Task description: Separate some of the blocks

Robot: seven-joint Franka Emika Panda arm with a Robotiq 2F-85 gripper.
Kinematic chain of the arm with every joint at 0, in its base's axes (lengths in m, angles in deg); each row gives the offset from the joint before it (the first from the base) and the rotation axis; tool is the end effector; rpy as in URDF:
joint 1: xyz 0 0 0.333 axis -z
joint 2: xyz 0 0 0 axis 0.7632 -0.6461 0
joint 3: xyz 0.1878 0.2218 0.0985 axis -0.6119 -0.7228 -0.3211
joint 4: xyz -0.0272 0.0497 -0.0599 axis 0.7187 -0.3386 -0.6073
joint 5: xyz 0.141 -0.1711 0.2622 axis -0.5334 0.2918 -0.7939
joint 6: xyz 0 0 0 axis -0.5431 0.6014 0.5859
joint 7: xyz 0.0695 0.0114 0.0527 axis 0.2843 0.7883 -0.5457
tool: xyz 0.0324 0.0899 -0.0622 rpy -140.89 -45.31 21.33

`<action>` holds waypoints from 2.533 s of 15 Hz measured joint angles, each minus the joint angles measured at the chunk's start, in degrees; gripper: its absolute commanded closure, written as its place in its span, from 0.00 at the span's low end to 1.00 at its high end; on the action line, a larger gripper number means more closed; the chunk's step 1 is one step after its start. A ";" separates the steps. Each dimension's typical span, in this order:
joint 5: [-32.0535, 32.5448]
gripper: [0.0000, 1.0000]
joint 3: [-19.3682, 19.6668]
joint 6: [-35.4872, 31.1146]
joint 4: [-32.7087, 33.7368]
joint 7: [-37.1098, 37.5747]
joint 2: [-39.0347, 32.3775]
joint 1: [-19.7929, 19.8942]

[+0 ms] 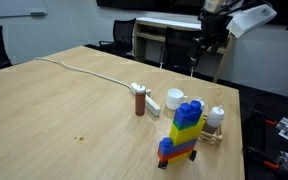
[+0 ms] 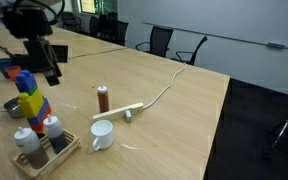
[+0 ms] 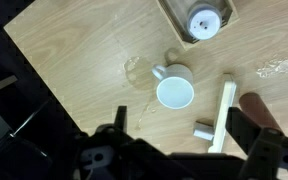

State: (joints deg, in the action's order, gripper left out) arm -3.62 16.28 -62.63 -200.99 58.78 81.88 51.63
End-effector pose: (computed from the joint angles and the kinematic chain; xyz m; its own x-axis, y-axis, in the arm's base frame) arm 0.4124 0.1548 0.4235 0.9466 -0.2713 0.1743 -0.3067 -0.9244 0.2266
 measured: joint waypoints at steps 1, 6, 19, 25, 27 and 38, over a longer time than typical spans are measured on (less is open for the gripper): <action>0.00 0.00 0.00 0.00 0.00 0.00 0.00 0.00; -1.92 0.00 3.81 -0.59 0.16 -4.14 -0.11 -5.59; -4.21 0.00 5.04 -2.50 1.12 -14.11 -2.07 -10.56; -11.79 0.00 5.04 -3.69 2.54 -31.81 -2.10 -16.05; -14.47 0.00 5.38 -3.13 3.74 -39.08 -2.41 -16.45; -14.45 0.00 5.16 -3.13 3.80 -40.33 -4.02 -17.93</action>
State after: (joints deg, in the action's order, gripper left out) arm -18.07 21.44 -65.76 -197.19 18.44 77.85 33.70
